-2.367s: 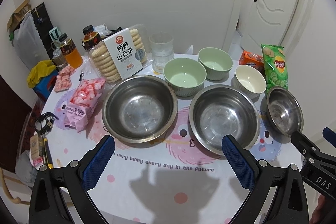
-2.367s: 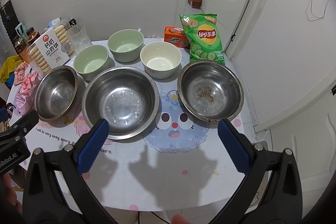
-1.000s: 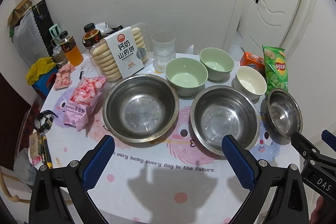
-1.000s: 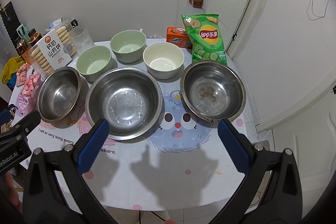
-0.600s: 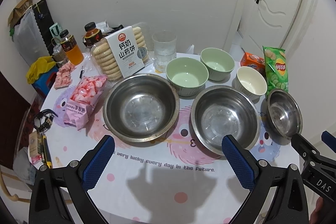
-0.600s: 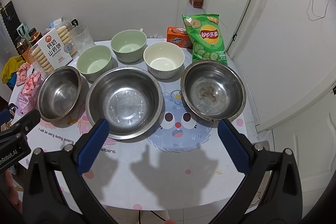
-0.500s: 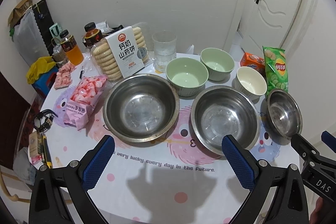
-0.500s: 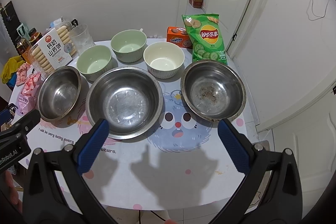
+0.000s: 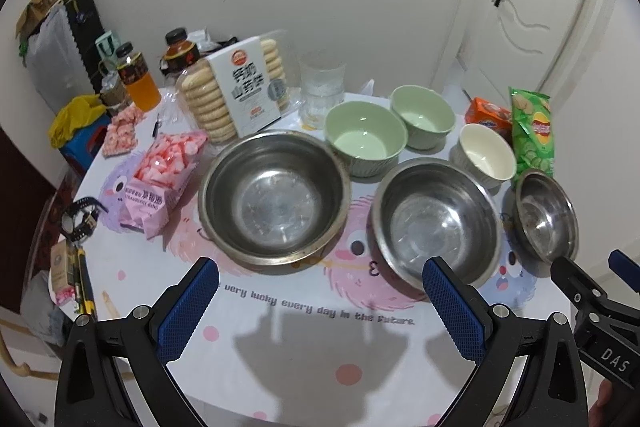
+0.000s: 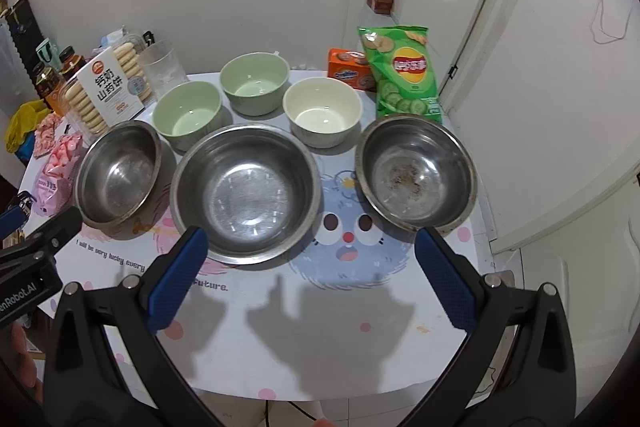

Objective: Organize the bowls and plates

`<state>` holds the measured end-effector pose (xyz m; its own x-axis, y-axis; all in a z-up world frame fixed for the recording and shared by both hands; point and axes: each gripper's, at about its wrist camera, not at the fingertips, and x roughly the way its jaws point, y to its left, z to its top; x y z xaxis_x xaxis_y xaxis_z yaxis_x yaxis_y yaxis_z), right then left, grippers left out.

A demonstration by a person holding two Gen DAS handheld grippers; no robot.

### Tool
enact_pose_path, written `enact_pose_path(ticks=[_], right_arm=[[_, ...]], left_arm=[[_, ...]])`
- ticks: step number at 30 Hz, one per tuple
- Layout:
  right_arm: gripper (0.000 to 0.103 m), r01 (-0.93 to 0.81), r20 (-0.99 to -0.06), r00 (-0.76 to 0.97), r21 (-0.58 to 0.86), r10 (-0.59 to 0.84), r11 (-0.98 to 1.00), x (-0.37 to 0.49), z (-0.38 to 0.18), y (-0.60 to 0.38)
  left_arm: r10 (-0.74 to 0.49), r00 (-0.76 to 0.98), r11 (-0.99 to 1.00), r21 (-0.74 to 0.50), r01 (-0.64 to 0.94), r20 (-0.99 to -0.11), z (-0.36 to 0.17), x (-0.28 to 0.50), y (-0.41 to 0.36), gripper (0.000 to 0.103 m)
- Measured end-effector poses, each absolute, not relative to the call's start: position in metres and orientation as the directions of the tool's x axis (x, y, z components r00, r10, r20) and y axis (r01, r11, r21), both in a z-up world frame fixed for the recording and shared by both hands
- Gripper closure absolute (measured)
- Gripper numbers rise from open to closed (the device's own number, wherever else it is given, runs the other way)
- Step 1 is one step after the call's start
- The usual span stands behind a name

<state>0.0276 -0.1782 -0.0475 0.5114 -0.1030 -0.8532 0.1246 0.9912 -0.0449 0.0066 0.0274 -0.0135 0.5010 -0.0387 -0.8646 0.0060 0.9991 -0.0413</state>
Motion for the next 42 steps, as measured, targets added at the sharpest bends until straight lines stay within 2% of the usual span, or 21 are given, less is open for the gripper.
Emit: enact_pose_path(ticks=[9, 19, 28, 33, 37, 42], right_arm=[[0.000, -0.013, -0.870, 0.492, -0.008, -0.001, 1.000, 0.067, -0.062, -0.135], [0.000, -0.225, -0.887, 0.432, 0.067, 0.162, 0.972, 0.134, -0.087, -0.063], [0.006, -0.308, -0.934, 0.304, 0.091, 0.188, 0.947, 0.173, -0.131, -0.021], [0.014, -0.320, -0.947, 0.256, 0.105, 0.193, 0.942, 0.184, -0.147, -0.011], [0.017, -0.318, -0.956, 0.225, 0.113, 0.191, 0.941, 0.192, -0.158, -0.007], [0.030, -0.317, -0.962, 0.175, 0.148, 0.211, 0.937, 0.201, -0.169, -0.005]], left_arm=[[-0.003, 0.443, 0.993, -0.057, -0.108, -0.897, -0.044, 0.023, 0.074, 0.000], [-0.080, 0.326, 0.957, -0.165, -0.240, -0.942, -0.090, 0.055, 0.128, 0.000], [-0.086, 0.271, 0.942, -0.167, -0.292, -0.959, -0.121, 0.082, 0.153, 0.001], [-0.108, 0.239, 0.943, -0.175, -0.282, -0.965, -0.133, 0.092, 0.154, 0.010], [-0.119, 0.216, 0.940, -0.181, -0.291, -0.969, -0.144, 0.101, 0.154, 0.015], [-0.141, 0.188, 0.937, -0.192, -0.293, -0.972, -0.156, 0.113, 0.157, 0.026]])
